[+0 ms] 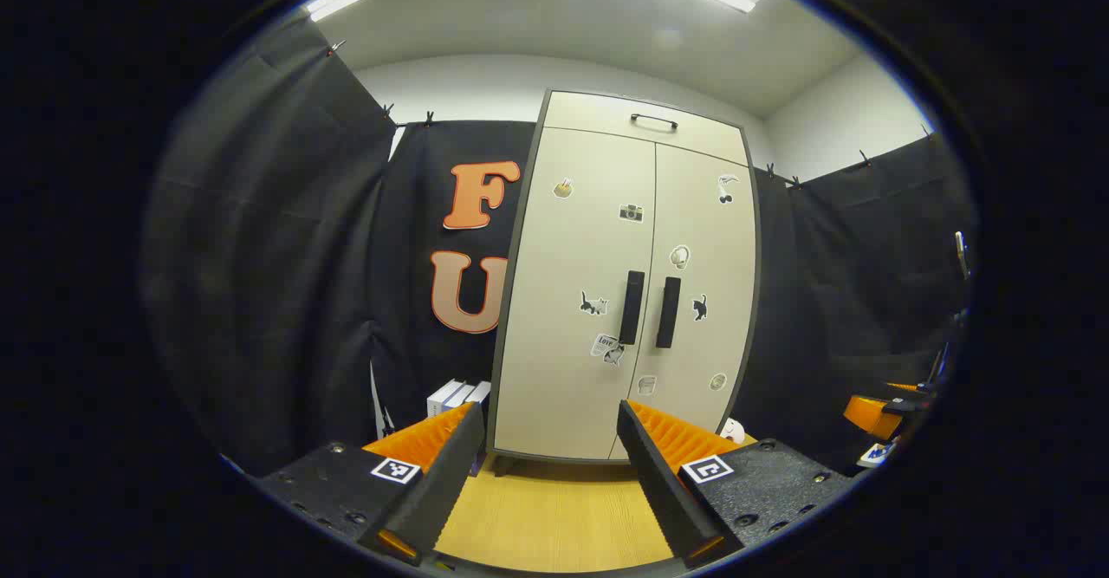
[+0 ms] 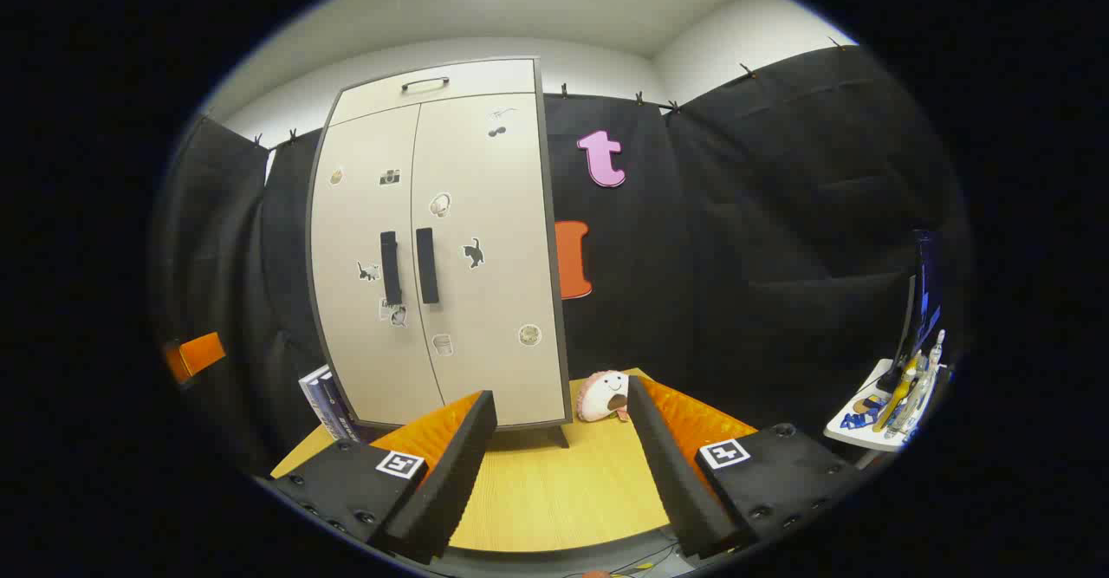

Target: Open the right door of the double-door shoe cabinet with the right hand, and open the left door with the left hand.

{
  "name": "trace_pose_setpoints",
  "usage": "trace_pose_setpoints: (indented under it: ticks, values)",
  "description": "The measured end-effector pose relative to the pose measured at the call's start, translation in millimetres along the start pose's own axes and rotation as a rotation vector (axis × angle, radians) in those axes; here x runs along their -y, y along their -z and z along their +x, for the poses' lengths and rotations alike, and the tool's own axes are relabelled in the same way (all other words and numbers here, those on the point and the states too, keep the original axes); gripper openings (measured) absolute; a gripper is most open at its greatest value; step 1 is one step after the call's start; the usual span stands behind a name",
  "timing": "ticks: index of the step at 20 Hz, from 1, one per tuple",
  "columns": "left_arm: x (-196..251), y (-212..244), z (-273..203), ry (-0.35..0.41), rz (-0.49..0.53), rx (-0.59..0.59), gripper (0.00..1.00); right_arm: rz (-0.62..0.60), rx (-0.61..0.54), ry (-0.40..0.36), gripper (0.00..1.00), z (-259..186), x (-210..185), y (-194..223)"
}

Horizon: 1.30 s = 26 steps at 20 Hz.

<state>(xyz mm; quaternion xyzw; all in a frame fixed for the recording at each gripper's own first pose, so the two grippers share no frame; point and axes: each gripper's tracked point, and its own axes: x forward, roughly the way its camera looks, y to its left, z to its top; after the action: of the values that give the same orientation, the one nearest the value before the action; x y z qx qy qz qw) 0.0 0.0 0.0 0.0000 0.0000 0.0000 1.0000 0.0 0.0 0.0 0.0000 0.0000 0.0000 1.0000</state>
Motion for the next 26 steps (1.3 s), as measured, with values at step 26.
trace_pose_setpoints:
  ticks: [26]
  values:
    - [-9,1,18,0.036,0.037,-0.019,0.95,-0.035,-0.029,0.011,0.98,15,-26,-19]
